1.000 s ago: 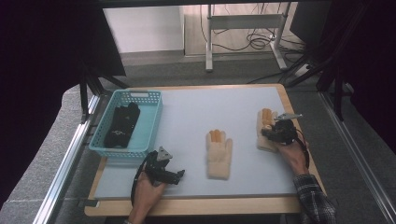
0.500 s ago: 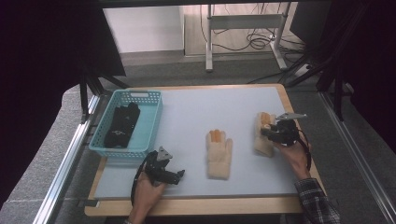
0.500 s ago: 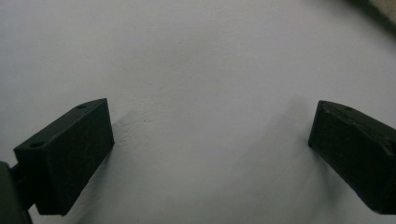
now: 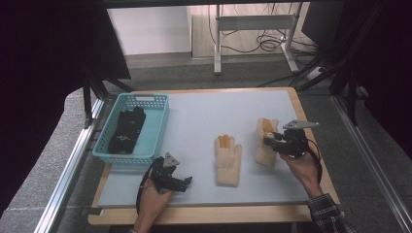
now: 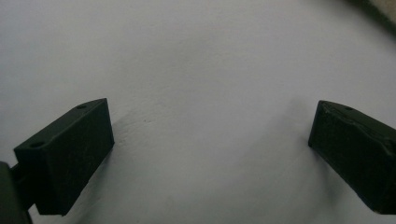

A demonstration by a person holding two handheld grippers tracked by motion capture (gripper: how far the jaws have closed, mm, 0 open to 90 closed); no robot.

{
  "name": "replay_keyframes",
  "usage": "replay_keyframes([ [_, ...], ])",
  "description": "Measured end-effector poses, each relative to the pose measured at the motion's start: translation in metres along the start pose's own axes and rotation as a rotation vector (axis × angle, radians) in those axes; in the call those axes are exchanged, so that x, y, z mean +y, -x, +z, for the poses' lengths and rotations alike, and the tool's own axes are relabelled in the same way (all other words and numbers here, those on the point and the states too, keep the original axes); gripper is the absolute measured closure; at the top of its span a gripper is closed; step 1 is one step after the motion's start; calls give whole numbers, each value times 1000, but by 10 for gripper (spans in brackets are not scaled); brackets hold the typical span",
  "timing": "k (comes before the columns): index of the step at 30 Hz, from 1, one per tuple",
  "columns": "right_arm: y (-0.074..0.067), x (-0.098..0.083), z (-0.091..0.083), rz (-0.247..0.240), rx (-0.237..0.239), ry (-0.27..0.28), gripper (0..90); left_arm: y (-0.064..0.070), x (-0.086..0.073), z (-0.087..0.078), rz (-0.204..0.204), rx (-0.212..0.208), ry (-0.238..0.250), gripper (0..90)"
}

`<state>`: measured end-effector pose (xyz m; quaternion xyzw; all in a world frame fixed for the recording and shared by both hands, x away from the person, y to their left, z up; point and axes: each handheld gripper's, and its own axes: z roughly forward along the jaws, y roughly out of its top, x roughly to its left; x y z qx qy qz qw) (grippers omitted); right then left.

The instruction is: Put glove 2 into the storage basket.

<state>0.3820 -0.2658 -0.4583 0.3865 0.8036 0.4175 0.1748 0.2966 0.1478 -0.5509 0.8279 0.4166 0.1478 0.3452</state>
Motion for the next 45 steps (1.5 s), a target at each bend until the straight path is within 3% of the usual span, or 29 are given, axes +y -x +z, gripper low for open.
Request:
replay_keyframes([
  [5,-33,6,-5,-23,71,9,581,0,0,0,-1,0,3,1],
  [7,-39,7,-5,-28,84,12,581,0,0,0,0,1,2,1],
  [8,-52,9,-5,-33,112,13,581,0,0,0,0,1,2,0],
  [12,-77,12,3,-64,150,2,580,0,0,0,0,1,2,1],
  [13,-77,12,3,-64,150,2,580,0,0,0,0,1,2,1],
  [17,-101,13,22,-92,170,-18,580,0,0,0,-2,0,3,0],
  [20,-109,10,38,-104,146,-39,580,0,0,0,0,1,3,1],
  [25,-111,3,60,-93,122,-60,574,0,0,0,1,1,1,1],
  [28,-111,-10,77,-77,116,-82,518,0,0,0,1,1,1,1],
  [32,-108,-9,72,-55,141,-63,429,0,0,0,0,0,0,1],
  [36,-103,-5,61,-58,145,-44,409,0,0,0,0,1,0,1],
  [42,-82,-6,40,-61,124,-30,539,0,0,0,0,1,1,1],
  [43,-75,-10,35,-62,112,-40,635,0,0,0,0,1,1,1],
  [44,-75,-10,35,-62,112,-40,635,0,0,0,0,1,1,1],
  [45,-70,-16,31,-58,112,-50,711,0,0,0,0,1,1,1],
])
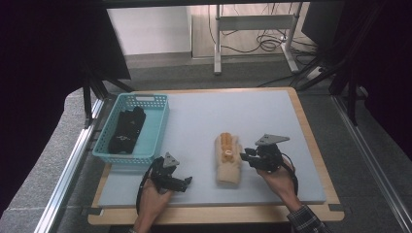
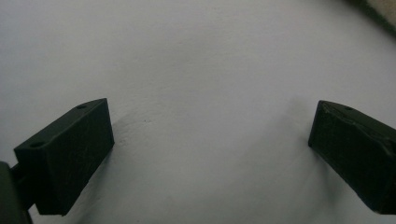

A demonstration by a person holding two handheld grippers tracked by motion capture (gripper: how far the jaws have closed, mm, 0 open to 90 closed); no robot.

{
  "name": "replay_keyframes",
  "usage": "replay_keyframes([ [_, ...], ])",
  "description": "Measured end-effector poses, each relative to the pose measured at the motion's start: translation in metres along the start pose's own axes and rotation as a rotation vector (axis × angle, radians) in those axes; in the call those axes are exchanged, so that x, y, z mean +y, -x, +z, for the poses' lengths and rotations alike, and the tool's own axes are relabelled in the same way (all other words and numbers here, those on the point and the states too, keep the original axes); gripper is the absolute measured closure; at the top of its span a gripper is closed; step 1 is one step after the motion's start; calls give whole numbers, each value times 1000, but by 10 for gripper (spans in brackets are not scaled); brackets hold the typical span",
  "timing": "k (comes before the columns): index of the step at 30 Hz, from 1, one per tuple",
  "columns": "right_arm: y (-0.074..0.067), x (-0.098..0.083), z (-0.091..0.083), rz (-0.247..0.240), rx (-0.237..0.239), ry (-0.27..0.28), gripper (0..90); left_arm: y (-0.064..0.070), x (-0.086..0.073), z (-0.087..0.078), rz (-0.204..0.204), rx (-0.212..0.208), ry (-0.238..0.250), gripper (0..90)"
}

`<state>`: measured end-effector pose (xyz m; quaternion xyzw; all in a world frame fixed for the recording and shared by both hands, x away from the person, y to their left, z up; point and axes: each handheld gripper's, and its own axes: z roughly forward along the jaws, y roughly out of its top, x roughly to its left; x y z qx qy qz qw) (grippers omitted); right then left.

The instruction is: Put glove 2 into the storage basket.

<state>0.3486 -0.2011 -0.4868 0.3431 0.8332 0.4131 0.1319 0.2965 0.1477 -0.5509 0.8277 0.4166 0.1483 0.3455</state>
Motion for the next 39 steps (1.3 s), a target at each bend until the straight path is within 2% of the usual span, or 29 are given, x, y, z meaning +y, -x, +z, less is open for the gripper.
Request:
replay_keyframes([
  [1,0,0,0,0,0,0,711,0,0,0,0,0,0,1],
  [4,2,-13,-2,-5,19,-26,819,0,0,0,0,0,0,1],
  [6,1,-20,-1,-8,36,-40,850,0,0,0,0,0,0,1],
  [9,-2,-25,0,-15,56,-48,865,0,0,0,0,0,0,1],
  [11,-7,-32,3,-31,89,-57,874,0,0,0,-3,0,3,1],
  [15,-15,-36,10,-64,102,-73,874,0,0,0,-4,1,3,2],
  [23,-20,-35,22,-59,137,-77,874,0,0,0,-6,2,2,5],
  [28,-31,-31,35,-75,162,-79,871,0,0,0,-6,2,3,5],
  [39,-51,-17,60,-108,171,-78,857,0,0,0,-5,3,3,5],
])
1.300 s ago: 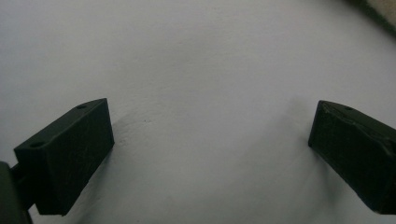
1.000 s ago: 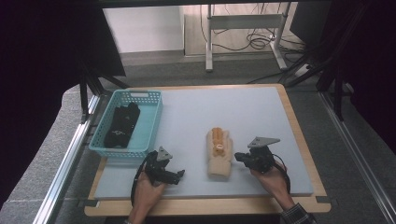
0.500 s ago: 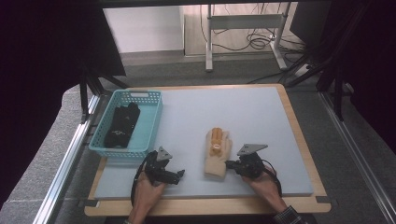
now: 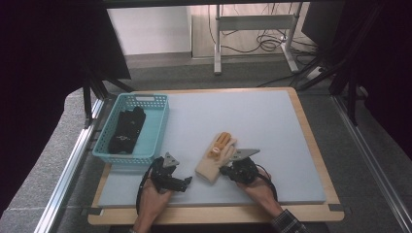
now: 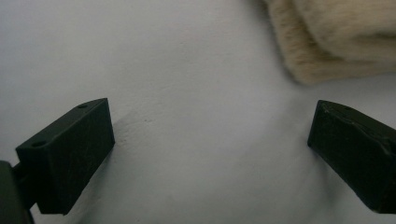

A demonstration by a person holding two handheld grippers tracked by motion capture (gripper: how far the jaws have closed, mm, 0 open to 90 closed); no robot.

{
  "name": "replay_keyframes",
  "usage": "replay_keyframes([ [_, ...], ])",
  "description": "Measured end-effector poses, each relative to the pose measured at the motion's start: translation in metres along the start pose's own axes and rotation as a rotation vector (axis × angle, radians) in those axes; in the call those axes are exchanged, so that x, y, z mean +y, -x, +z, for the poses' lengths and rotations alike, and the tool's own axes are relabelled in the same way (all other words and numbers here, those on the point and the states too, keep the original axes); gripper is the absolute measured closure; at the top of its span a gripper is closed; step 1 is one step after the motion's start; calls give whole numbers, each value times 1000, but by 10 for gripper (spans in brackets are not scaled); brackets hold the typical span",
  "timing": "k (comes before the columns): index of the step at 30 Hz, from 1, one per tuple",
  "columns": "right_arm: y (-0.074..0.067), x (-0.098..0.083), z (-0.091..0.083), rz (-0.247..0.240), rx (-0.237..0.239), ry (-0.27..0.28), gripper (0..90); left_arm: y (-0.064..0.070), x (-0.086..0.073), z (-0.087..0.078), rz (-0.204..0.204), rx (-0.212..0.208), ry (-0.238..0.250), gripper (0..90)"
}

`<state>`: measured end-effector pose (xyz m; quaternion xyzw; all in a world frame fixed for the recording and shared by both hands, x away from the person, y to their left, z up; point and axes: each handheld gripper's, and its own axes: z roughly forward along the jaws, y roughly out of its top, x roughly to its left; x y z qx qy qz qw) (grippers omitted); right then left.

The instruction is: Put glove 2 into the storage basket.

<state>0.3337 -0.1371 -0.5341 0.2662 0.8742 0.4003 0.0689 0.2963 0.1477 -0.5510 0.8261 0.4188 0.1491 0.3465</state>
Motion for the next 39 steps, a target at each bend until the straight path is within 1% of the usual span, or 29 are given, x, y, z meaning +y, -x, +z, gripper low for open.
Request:
replay_keyframes([
  [1,-1,3,5,-3,2,0,857,0,0,0,-1,0,0,5],
  [5,-4,10,15,-2,3,3,857,0,0,0,-1,0,0,6],
  [6,-4,10,15,-2,3,3,857,0,0,0,-1,0,0,6],
  [7,-4,13,19,-6,0,4,857,0,0,0,-1,0,0,6],
  [11,-6,16,22,-13,-4,3,852,0,0,0,-2,-1,0,6],
  [14,-6,15,21,-13,-1,0,837,0,0,0,-1,-1,0,6],
  [16,-6,14,16,-17,-6,5,803,0,0,0,-1,0,0,6],
  [17,-6,14,16,-17,-6,5,803,0,0,0,-1,0,0,6],
  [18,-5,13,12,-19,-19,9,771,0,0,0,-2,-1,1,6],
  [19,-5,13,12,-19,-19,9,771,0,0,0,-2,-1,1,6],
  [25,3,9,-6,-24,-73,25,653,0,0,0,0,-1,1,6],
  [28,9,6,-17,-16,-100,33,582,0,0,0,0,-1,1,6],
  [35,28,-7,-43,26,-166,39,419,0,0,0,2,0,-1,5],
  [39,38,-16,-57,47,-215,44,338,0,0,0,6,0,-5,5],
])
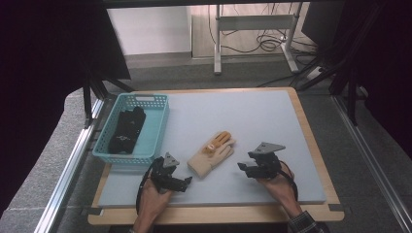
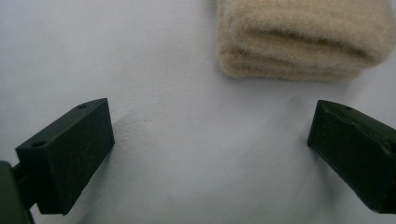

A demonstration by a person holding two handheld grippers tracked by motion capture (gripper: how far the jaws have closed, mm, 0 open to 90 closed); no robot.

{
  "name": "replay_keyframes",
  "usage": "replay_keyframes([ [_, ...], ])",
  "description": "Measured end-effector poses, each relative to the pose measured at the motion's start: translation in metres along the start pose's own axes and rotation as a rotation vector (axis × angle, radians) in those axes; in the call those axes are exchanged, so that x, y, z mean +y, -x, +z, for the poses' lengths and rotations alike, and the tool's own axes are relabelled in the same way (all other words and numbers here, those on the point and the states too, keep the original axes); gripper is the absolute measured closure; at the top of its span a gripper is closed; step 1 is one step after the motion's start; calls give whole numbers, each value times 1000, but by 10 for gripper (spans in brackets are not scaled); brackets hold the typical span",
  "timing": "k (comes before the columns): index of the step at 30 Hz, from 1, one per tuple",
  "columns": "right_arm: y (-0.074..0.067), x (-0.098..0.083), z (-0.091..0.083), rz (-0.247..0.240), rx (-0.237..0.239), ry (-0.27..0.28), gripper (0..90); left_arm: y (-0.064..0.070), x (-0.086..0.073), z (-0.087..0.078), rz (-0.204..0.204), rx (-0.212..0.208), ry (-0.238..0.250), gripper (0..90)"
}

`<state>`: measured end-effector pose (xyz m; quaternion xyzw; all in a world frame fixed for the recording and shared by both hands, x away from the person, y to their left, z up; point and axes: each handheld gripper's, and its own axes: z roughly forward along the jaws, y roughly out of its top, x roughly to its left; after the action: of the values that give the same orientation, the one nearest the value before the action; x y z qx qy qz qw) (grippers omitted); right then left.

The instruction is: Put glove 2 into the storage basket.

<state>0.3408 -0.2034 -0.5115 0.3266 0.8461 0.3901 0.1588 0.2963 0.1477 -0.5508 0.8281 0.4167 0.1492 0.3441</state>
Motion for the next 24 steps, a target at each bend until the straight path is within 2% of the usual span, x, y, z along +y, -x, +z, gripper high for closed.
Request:
replay_keyframes([
  [7,19,-14,-15,28,-60,6,254,0,0,0,0,0,-2,4],
  [17,41,-39,-28,69,-138,-26,206,0,0,0,-4,-3,-6,5],
  [21,43,-44,-22,71,-131,-62,170,0,0,0,-8,-3,-1,7],
  [24,43,-45,-22,73,-130,-61,165,0,0,0,-10,-4,-2,5],
])
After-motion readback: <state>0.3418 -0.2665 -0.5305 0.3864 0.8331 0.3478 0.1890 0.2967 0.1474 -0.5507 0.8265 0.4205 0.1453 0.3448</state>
